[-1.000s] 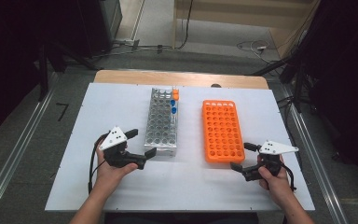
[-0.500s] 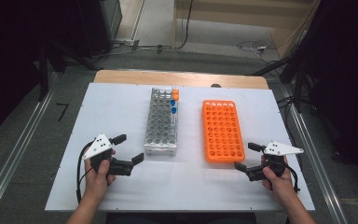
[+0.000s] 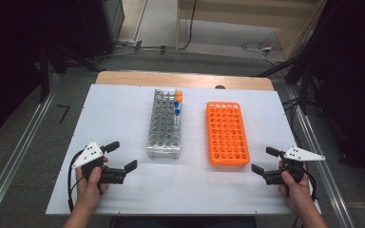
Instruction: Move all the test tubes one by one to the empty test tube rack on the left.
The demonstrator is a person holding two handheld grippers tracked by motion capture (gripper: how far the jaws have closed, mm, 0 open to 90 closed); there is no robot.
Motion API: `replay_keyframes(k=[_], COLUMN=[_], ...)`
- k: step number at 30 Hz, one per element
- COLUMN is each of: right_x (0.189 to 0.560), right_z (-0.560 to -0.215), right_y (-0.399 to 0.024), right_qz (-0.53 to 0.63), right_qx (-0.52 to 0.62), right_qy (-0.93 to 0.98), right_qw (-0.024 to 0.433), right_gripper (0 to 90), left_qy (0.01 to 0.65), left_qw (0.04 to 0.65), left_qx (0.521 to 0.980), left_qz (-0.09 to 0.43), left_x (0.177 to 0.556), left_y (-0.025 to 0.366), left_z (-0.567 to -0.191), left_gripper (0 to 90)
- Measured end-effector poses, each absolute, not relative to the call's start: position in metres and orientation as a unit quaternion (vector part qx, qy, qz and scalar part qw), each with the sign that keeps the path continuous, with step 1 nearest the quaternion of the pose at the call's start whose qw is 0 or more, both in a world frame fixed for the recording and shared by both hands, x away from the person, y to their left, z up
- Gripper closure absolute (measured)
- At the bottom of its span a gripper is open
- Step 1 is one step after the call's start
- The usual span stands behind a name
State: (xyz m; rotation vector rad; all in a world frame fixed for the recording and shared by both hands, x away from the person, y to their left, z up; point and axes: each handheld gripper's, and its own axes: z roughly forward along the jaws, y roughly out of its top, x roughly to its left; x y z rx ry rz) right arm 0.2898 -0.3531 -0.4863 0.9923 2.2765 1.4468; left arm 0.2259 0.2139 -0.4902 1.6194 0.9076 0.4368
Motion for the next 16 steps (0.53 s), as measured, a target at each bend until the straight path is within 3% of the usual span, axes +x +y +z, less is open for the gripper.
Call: replay_keyframes(k=[16], right_x=[0.292], right_z=[-0.488], right_y=[-0.358], right_qz=[0.497], right_qx=[0.347], right_qy=[0.784], right_qw=[0.134], right_gripper=[0.0], left_qy=[0.392], left_qw=[0.573], left_qx=[0.694], left_qz=[0.191], left_x=[0.225], left_y=[0.225], left_z=[-0.492], left_gripper=[0.0])
